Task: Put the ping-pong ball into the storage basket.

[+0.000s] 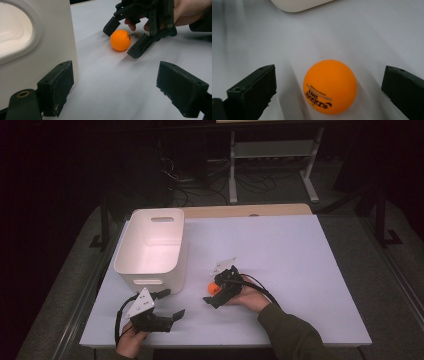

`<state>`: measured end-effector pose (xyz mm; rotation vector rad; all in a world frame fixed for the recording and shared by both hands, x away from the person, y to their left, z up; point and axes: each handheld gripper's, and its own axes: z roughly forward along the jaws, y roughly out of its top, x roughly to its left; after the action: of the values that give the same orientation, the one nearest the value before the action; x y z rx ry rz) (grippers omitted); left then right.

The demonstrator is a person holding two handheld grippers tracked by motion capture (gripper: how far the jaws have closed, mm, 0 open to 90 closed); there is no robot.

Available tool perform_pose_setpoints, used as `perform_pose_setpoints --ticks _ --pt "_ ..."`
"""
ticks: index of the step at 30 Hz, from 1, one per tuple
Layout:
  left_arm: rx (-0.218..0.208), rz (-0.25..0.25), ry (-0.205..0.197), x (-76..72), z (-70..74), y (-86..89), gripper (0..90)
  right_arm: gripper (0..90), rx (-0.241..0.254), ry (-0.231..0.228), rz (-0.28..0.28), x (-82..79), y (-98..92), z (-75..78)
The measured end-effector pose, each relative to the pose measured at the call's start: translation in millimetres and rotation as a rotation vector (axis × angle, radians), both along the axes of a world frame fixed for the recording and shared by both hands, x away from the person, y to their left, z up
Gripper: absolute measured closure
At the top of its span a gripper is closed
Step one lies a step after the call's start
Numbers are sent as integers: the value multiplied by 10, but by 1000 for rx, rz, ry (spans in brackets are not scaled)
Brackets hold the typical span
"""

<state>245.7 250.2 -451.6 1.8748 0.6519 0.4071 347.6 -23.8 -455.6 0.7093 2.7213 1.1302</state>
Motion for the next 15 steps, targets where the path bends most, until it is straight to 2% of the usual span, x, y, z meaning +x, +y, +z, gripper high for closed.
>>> perform_pose_setpoints --ticks 15 --pt "0 0 3 1 0 0 141 0 -17 -14 11 -10 -5 -14"
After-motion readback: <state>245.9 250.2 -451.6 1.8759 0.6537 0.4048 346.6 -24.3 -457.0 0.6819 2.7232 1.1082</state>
